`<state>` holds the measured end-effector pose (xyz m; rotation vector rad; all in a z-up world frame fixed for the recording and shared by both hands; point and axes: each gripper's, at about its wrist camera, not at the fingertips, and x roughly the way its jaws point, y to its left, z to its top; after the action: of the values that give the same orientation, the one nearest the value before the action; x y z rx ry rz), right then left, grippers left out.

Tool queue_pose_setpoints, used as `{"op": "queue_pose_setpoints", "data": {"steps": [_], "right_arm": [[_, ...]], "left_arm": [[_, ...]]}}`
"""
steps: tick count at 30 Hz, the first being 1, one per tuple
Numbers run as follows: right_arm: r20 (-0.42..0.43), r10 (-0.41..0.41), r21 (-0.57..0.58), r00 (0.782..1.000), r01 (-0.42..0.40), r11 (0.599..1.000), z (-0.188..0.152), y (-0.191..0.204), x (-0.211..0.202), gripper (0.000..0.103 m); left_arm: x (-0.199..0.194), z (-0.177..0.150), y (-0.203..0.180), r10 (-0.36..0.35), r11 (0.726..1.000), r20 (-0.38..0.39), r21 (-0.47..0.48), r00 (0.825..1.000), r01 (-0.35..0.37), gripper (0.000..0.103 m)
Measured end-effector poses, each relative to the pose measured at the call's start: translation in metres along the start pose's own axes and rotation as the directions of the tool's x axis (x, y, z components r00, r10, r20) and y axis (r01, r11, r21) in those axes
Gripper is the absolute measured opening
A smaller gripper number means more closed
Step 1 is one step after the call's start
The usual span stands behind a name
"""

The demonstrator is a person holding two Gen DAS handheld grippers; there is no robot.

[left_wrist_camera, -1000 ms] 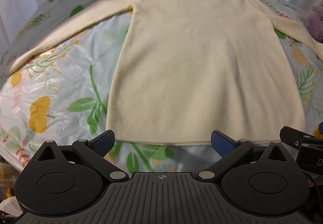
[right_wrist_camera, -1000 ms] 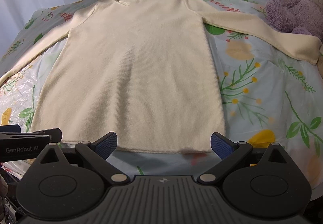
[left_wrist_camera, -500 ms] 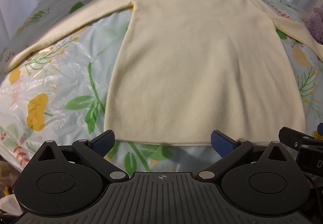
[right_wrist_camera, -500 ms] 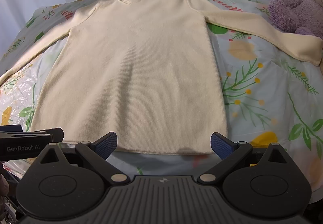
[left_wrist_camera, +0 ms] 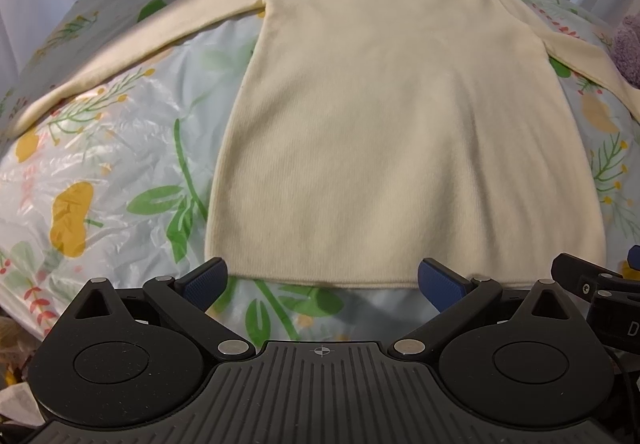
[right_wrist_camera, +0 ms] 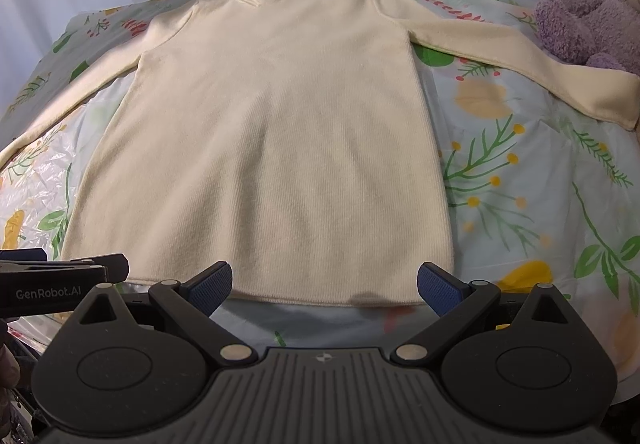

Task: Fold small clothes

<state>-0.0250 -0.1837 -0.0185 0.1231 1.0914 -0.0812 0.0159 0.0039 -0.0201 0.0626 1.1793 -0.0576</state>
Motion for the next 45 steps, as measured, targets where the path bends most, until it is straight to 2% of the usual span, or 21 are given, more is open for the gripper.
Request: {"op": "queue_pose_setpoints", "data": {"steps": [9, 22, 24, 27, 30, 32, 34, 37, 39, 41, 44, 45], "right_arm": [[-0.019, 0.012, 0.000, 1.000, -0.012, 1.000, 0.002, -0.001, 0.006, 0.099], [0.012, 0.008, -0.005, 1.000, -0.008, 1.000, 0.006, 0.001, 0.005, 0.099], [0.040, 0.010, -0.002, 0.999, -0.010, 1.000, 0.008, 0.000, 0.003, 0.099], [0.145, 0.034, 0.000, 0.989, -0.034, 0.999, 0.007, -0.002, -0.005, 0.099], [0.276, 0.093, -0.016, 0.957, -0.092, 0.996, 0.005, -0.005, -0.013, 0.099], [0.272, 0.119, -0.022, 0.955, -0.117, 0.993, 0.009, -0.005, -0.009, 0.099], [0.238, 0.147, -0.007, 0.960, -0.149, 0.989, 0.014, -0.006, -0.003, 0.099], [0.208, 0.182, 0.017, 0.961, -0.190, 0.982, 0.017, -0.009, 0.007, 0.099], [0.210, 0.180, 0.005, 0.961, -0.185, 0.983, 0.018, -0.007, 0.011, 0.099], [0.240, 0.176, -0.021, 0.955, -0.176, 0.984, 0.020, -0.004, 0.011, 0.099], [0.285, 0.186, -0.026, 0.940, -0.187, 0.982, 0.028, -0.006, 0.014, 0.099], [0.307, 0.193, -0.007, 0.932, -0.201, 0.980, 0.033, -0.011, 0.016, 0.099]], "left_arm": [[0.006, 0.001, 0.001, -0.019, 1.000, -0.024, -0.010, 1.000, 0.019, 0.103], [0.011, 0.004, 0.010, -0.069, 0.996, -0.035, -0.064, 0.997, 0.067, 0.103], [0.013, 0.006, 0.012, -0.087, 0.994, -0.034, -0.070, 0.996, 0.085, 0.103], [0.013, 0.009, 0.015, -0.120, 0.990, -0.027, -0.082, 0.992, 0.117, 0.103], [0.011, 0.019, 0.023, -0.155, 0.981, 0.015, -0.117, 0.988, 0.155, 0.103], [0.009, 0.029, 0.035, -0.132, 0.972, 0.071, -0.186, 0.989, 0.143, 0.103], [0.008, 0.040, 0.053, -0.083, 0.960, 0.147, -0.254, 0.986, 0.118, 0.103], [0.012, 0.061, 0.087, -0.018, 0.932, 0.216, -0.349, 0.976, 0.094, 0.103], [0.019, 0.075, 0.121, 0.022, 0.892, 0.268, -0.440, 0.963, 0.102, 0.103], [0.029, 0.086, 0.155, 0.071, 0.839, 0.304, -0.534, 0.950, 0.108, 0.103], [0.045, 0.097, 0.194, 0.099, 0.776, 0.324, -0.617, 0.941, 0.131, 0.103], [0.050, 0.100, 0.202, 0.098, 0.760, 0.318, -0.636, 0.943, 0.136, 0.103]]}}
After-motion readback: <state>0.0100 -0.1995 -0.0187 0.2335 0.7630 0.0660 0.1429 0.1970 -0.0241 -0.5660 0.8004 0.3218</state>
